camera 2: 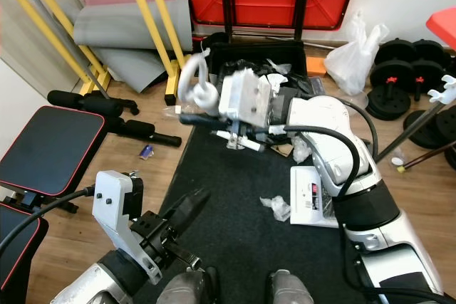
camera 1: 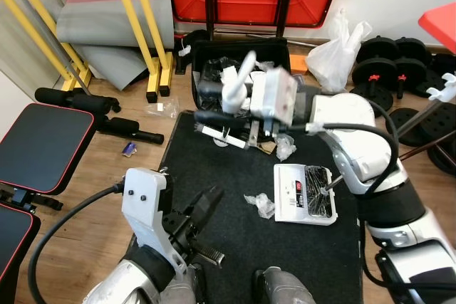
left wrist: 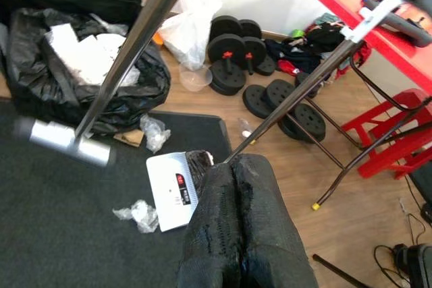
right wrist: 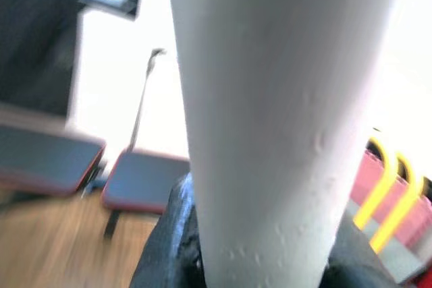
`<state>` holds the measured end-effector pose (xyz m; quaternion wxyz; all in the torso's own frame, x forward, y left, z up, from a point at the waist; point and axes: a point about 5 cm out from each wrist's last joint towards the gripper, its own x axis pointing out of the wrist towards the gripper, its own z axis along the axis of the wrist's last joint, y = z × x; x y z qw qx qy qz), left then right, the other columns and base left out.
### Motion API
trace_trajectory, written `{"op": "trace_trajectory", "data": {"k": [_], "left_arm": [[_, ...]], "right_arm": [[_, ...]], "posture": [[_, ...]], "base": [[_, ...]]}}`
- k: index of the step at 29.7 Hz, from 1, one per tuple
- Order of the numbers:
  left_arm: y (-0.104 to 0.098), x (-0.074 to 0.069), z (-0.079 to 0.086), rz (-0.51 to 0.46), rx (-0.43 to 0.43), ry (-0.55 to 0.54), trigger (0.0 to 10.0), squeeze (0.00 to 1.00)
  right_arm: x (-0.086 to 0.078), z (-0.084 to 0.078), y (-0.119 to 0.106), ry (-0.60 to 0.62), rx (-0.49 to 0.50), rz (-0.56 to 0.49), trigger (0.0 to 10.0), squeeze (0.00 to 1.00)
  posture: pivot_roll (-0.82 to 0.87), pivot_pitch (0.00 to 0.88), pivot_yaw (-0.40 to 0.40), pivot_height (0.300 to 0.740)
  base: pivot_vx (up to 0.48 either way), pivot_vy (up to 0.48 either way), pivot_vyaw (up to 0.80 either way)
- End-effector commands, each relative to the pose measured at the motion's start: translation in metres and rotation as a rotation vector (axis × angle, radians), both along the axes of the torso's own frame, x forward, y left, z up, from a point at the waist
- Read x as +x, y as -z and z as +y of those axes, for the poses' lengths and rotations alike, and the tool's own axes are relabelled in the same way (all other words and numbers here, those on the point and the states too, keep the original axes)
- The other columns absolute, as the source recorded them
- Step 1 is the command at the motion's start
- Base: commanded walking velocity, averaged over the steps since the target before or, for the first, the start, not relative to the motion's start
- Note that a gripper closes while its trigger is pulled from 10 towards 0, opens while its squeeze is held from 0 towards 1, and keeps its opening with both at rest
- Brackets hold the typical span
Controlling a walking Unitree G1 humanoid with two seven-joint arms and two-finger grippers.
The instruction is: Sweep floor
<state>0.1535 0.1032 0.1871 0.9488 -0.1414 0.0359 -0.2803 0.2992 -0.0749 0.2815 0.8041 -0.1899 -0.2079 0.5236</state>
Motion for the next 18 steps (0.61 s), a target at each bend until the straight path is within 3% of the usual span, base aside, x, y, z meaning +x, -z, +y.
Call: {"op": "trace_trajectory", "data": {"k": [1,2,3,4,5,7,8,10,15,17,18], "left_arm": [[0.003,-0.001,0.000,0.021,-0.005,0.010,10.0,0.00],[0.003,-0.001,0.000,0.021,-0.005,0.010,10.0,0.00],[0.004,-0.001,0.000,0.022,-0.003,0.012,10.0,0.00],[0.004,-0.001,0.000,0.022,-0.003,0.012,10.0,0.00],[0.005,-0.001,0.000,0.024,-0.001,0.014,10.0,0.00],[0.005,-0.001,0.000,0.024,-0.001,0.014,10.0,0.00],[0.006,-0.001,0.000,0.025,0.001,0.016,10.0,0.00],[0.007,-0.001,0.000,0.025,0.015,0.022,10.0,0.00],[0.006,-0.002,-0.001,0.015,0.064,0.041,10.0,0.00],[0.004,-0.005,-0.002,-0.012,0.165,0.078,10.0,0.00],[0.004,-0.005,-0.002,-0.012,0.165,0.078,10.0,0.00]], "right_arm": [[0.001,0.004,0.002,0.057,0.128,0.134,10.0,0.00],[0.001,0.004,0.002,0.057,0.128,0.134,10.0,0.00],[0.005,0.005,0.004,0.149,0.231,0.238,10.0,0.00],[0.005,0.005,0.004,0.149,0.231,0.238,10.0,0.00],[0.008,0.005,0.009,0.226,0.313,0.342,10.0,0.00],[0.008,0.005,0.009,0.226,0.313,0.342,10.0,0.00],[0.009,0.004,0.014,0.279,0.376,0.425,10.0,0.00],[0.009,0.001,0.020,0.325,0.388,0.452,10.0,0.00],[0.009,-0.005,0.028,0.397,0.354,0.417,10.0,0.00],[0.005,-0.006,0.030,0.434,0.307,0.339,10.0,0.00],[0.005,-0.006,0.030,0.434,0.307,0.339,10.0,0.00]], "posture": [[-0.05,0.215,-0.019,0.740],[-0.05,0.215,-0.019,0.740],[-0.05,0.208,-0.019,0.740],[-0.05,0.208,-0.019,0.740],[-0.05,0.203,-0.020,0.740],[-0.05,0.203,-0.020,0.740],[-0.06,0.201,-0.021,0.740],[-0.07,0.193,-0.023,0.740],[-0.07,0.196,-0.023,0.740],[-0.07,0.218,-0.022,0.740],[-0.07,0.218,-0.022,0.740]], "base": [[0.000,0.000,0.00],[0.000,0.000,0.00],[0.000,0.000,0.00],[0.000,0.000,0.00],[0.000,0.000,0.00],[0.000,0.000,0.00],[0.000,0.000,0.00],[0.000,0.000,0.00],[0.000,0.000,0.00],[0.000,0.000,0.00],[0.000,0.000,0.00]]}}
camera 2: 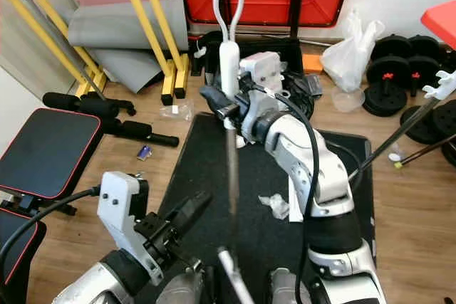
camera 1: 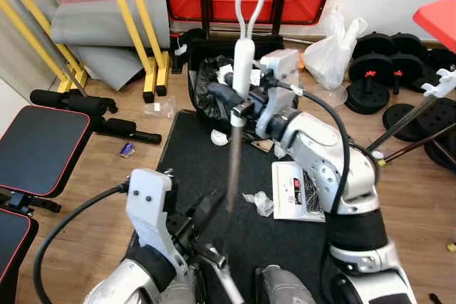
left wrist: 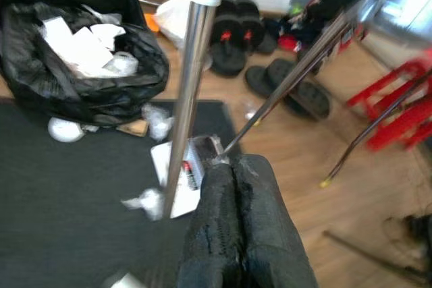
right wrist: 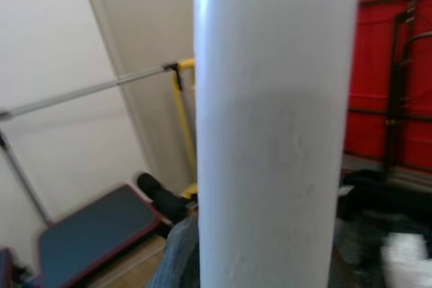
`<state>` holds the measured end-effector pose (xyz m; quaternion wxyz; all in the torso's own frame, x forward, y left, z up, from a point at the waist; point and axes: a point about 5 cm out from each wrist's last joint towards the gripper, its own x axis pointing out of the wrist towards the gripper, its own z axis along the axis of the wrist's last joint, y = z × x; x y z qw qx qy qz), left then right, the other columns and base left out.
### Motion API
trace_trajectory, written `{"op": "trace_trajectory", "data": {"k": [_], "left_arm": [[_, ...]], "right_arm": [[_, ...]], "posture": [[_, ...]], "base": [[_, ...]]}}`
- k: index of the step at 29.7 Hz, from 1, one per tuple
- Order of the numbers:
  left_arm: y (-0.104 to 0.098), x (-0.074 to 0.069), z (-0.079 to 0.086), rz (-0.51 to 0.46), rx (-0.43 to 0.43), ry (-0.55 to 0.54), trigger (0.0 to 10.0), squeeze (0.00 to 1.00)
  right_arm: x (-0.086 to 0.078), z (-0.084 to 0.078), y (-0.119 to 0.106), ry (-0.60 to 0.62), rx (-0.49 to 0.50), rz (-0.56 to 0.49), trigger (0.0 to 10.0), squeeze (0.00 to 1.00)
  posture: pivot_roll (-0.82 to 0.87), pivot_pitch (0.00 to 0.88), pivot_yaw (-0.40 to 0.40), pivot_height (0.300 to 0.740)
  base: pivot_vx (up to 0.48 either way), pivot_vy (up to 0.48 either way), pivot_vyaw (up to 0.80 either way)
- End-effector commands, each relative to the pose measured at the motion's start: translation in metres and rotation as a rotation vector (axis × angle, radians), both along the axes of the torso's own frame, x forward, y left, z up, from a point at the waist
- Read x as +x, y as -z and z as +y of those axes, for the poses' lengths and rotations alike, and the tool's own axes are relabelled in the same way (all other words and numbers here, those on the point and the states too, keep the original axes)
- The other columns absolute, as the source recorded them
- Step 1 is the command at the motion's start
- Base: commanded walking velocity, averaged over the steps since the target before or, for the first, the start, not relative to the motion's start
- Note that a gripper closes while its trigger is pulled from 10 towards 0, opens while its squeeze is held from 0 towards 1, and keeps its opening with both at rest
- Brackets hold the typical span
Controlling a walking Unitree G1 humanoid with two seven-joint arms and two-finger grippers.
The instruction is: Sweep floor
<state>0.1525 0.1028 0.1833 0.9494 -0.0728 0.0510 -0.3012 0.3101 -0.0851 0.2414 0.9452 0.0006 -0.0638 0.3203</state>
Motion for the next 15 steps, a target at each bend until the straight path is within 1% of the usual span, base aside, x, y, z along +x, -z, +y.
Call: {"op": "trace_trajectory", "data": {"k": [1,2,5,6,7,8,9,10,12,15], "left_arm": [[0.001,-0.004,-0.002,0.005,0.028,0.029,10.0,0.00],[-0.001,-0.006,-0.002,-0.021,0.097,0.054,10.0,0.00],[-0.001,-0.006,-0.002,-0.021,0.097,0.054,10.0,0.00],[-0.003,-0.007,-0.001,-0.050,0.159,0.069,10.0,0.00],[-0.003,-0.007,-0.001,-0.050,0.159,0.069,10.0,0.00],[-0.006,-0.006,0.003,-0.080,0.200,0.068,10.0,0.00],[-0.006,-0.006,0.003,-0.080,0.200,0.068,10.0,0.00],[-0.010,-0.004,0.008,-0.102,0.216,0.058,10.0,0.00],[-0.012,-0.002,0.010,-0.116,0.221,0.050,10.0,0.00],[-0.012,-0.002,0.010,-0.116,0.221,0.050,10.0,0.00]], "right_arm": [[-0.006,0.004,-0.010,-0.013,-0.008,-0.084,10.0,0.00],[-0.010,0.005,-0.009,-0.013,-0.029,-0.114,10.0,0.00],[-0.010,0.005,-0.009,-0.013,-0.029,-0.114,10.0,0.00],[-0.014,0.007,-0.011,-0.019,0.001,-0.123,10.0,0.00],[-0.014,0.007,-0.011,-0.019,0.001,-0.123,10.0,0.00],[-0.018,0.006,-0.014,-0.030,0.019,-0.142,10.0,0.00],[-0.018,0.006,-0.014,-0.030,0.019,-0.142,10.0,0.00],[-0.020,0.005,-0.016,-0.051,0.045,-0.151,10.0,0.00],[-0.022,0.004,-0.018,-0.064,0.059,-0.159,10.0,0.00],[-0.022,0.004,-0.018,-0.064,0.059,-0.159,10.0,0.00]], "posture": [[-0.07,0.218,-0.022,0.740],[-0.07,0.238,-0.020,0.740],[-0.07,0.238,-0.020,0.740],[-0.07,0.257,-0.019,0.740],[-0.07,0.257,-0.019,0.740],[-0.08,0.276,-0.009,0.740],[-0.08,0.276,-0.009,0.740],[-0.08,0.286,-0.004,0.740],[-0.08,0.291,-0.001,0.740],[-0.08,0.291,-0.001,0.740]], "base": [[0.000,0.000,0.00],[0.000,0.000,0.00],[0.000,0.000,0.00],[0.000,0.000,0.00],[0.000,0.000,0.00],[0.000,0.000,0.00],[0.000,0.000,0.00],[0.000,0.000,0.00],[0.000,0.000,0.00],[0.000,0.000,0.00]]}}
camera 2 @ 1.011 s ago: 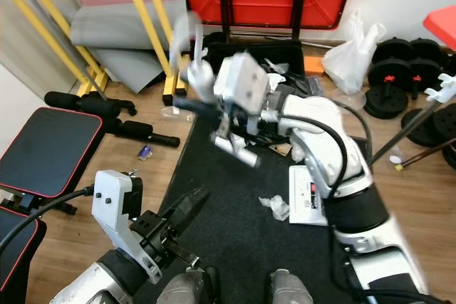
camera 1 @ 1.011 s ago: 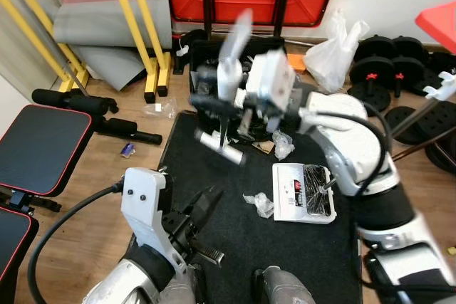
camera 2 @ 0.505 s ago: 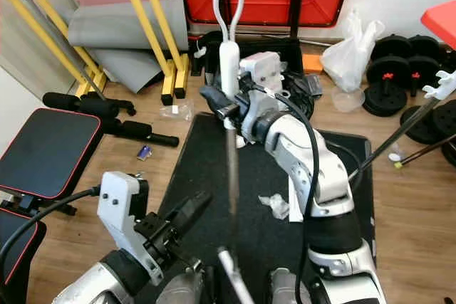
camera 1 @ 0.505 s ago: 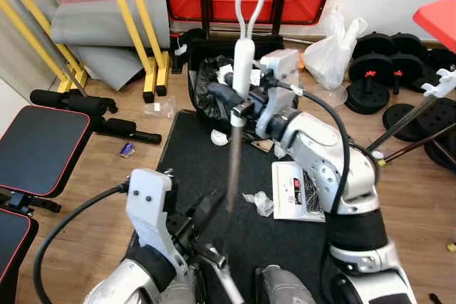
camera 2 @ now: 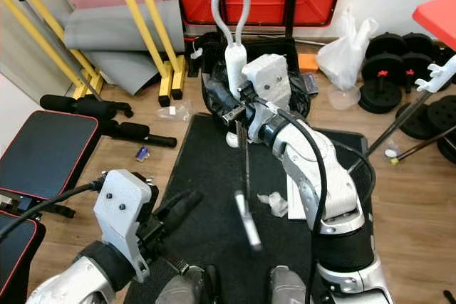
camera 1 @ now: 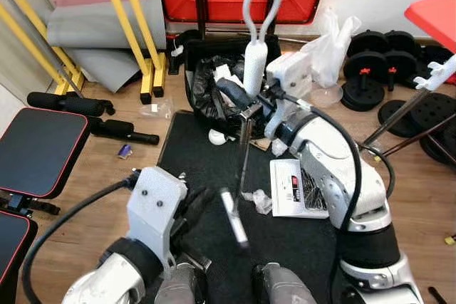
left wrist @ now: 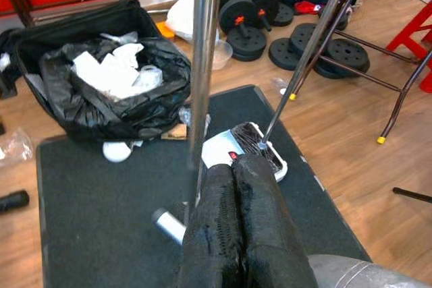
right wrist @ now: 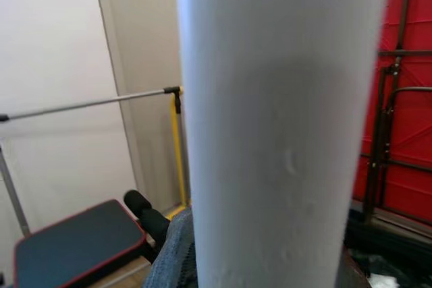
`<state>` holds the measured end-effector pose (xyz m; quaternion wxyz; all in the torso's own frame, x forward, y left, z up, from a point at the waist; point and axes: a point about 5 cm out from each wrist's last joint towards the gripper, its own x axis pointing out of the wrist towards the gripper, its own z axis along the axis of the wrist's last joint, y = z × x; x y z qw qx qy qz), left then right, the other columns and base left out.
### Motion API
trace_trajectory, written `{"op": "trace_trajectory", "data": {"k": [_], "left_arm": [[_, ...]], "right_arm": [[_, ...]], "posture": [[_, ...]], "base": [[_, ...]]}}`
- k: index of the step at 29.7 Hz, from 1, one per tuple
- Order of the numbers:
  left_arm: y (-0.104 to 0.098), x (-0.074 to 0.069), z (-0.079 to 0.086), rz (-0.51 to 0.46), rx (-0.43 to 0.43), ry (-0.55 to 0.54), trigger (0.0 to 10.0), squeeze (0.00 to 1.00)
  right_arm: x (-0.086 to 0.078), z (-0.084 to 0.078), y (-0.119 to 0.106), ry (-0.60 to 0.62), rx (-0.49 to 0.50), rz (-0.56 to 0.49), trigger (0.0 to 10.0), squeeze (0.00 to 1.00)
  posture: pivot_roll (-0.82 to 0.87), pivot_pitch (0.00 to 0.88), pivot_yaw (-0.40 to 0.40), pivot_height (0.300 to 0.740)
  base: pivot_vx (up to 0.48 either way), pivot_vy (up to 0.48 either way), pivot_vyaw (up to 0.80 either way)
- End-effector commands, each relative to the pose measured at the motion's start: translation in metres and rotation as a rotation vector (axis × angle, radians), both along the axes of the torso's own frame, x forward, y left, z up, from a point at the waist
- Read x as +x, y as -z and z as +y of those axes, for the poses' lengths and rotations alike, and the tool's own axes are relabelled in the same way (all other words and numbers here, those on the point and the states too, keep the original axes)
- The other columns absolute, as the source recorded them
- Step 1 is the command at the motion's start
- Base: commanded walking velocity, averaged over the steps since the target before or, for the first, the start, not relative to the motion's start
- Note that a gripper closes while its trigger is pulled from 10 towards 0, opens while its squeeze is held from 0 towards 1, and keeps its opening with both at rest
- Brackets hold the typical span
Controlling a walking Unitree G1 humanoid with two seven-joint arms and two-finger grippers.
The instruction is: Sweep floor
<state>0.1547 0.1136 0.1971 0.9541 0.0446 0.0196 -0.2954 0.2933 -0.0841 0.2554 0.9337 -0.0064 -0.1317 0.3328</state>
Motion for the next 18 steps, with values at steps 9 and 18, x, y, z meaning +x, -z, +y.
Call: {"op": "trace_trajectory", "data": {"k": [9,18], "left_arm": [[-0.003,-0.004,-0.001,0.018,-0.076,0.046,10.0,0.00],[-0.004,-0.004,0.001,0.014,-0.089,0.045,10.0,0.00]], "right_arm": [[-0.001,0.002,0.003,-0.071,-0.015,-0.061,10.0,0.00],[0.018,-0.006,0.003,0.029,-0.101,-0.128,10.0,0.00]], "posture": [[-0.06,0.323,0.012,0.740],[-0.04,0.339,0.022,0.740]], "base": [[0.000,0.000,0.00],[0.000,0.000,-0.28]]}}
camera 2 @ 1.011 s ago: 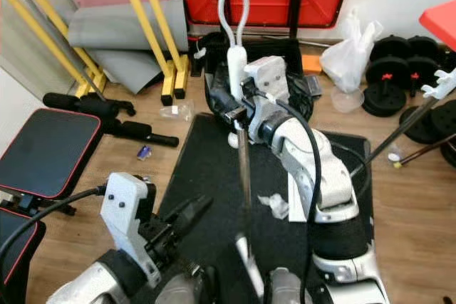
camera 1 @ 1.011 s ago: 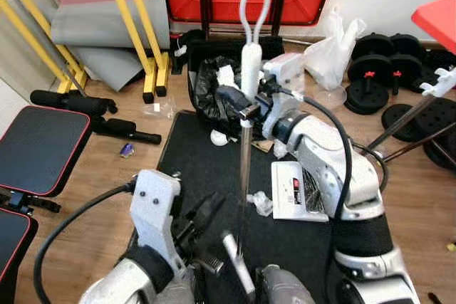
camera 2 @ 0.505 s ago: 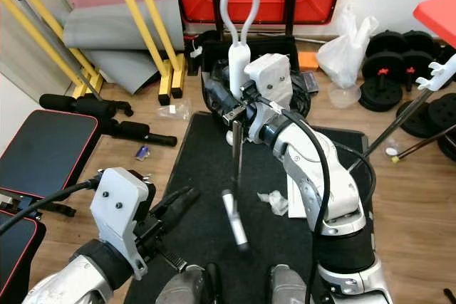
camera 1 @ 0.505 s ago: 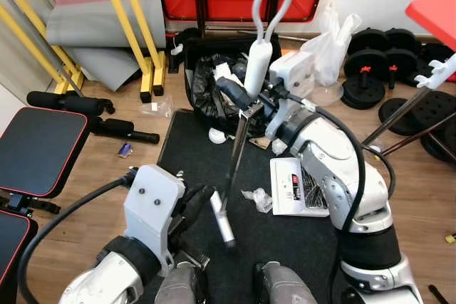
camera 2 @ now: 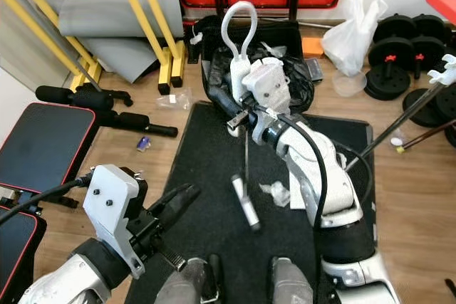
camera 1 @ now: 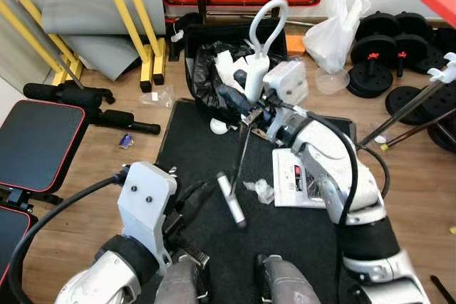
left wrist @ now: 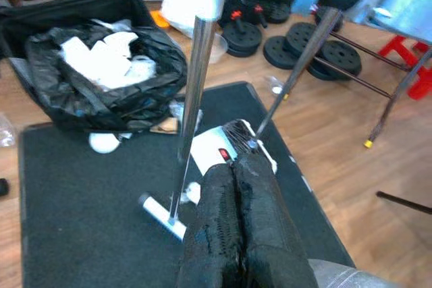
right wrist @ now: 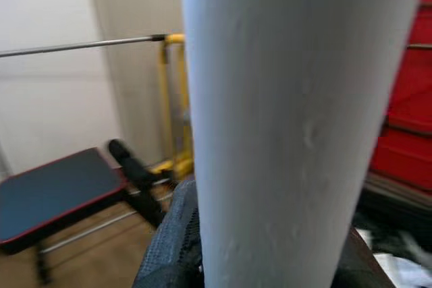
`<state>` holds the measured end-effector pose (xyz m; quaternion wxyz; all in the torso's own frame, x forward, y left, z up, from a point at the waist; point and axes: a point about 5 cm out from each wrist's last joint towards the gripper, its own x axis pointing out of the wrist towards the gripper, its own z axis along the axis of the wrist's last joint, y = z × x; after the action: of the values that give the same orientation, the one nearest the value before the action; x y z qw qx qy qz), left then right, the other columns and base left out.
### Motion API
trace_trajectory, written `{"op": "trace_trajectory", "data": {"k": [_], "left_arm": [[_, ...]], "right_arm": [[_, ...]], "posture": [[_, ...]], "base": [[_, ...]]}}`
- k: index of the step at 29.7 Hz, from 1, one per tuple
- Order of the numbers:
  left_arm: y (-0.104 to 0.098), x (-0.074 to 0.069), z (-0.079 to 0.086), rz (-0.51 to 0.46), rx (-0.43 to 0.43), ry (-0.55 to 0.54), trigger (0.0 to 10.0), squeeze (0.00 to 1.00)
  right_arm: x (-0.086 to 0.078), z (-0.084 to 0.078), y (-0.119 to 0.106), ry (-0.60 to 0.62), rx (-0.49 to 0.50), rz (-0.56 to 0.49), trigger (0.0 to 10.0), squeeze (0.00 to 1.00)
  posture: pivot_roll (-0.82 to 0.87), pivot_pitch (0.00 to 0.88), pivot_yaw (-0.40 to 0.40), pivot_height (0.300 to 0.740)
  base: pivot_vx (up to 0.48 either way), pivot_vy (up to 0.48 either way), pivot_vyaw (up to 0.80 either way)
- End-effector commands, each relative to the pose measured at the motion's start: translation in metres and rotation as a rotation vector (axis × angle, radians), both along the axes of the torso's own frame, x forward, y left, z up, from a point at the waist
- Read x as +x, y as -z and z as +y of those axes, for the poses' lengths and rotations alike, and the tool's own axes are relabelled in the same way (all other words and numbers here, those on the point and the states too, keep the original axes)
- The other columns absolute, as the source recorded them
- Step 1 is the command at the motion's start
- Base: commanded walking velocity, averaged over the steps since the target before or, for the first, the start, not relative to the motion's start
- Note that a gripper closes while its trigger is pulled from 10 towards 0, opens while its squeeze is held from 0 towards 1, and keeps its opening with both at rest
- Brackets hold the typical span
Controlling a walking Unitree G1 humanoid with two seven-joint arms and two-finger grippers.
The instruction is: Sweep floor
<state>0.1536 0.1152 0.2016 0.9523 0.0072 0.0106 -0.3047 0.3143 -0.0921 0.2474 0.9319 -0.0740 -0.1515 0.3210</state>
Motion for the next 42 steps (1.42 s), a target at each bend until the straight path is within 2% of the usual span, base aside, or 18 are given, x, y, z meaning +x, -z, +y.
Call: {"op": "trace_trajectory", "data": {"k": [1,29,42], "left_arm": [[0.000,-0.003,0.000,0.010,-0.015,0.028,10.0,0.00],[-0.001,-0.001,0.003,0.013,-0.021,0.025,10.0,0.00],[0.001,0.000,0.003,0.013,-0.021,0.024,10.0,0.00]], "right_arm": [[-0.001,0.001,-0.006,-0.006,0.009,-0.047,10.0,0.00],[-0.003,-0.005,-0.005,-0.154,-0.047,-0.088,10.0,0.00],[-0.001,-0.011,-0.008,-0.168,-0.093,-0.114,10.0,0.00]], "posture": [[-0.04,0.339,0.022,0.740],[-0.04,0.304,0.028,0.740],[-0.04,0.288,0.026,0.740]], "base": [[0.000,0.000,-0.80],[0.000,0.000,-0.80],[0.000,0.000,-0.80]]}}
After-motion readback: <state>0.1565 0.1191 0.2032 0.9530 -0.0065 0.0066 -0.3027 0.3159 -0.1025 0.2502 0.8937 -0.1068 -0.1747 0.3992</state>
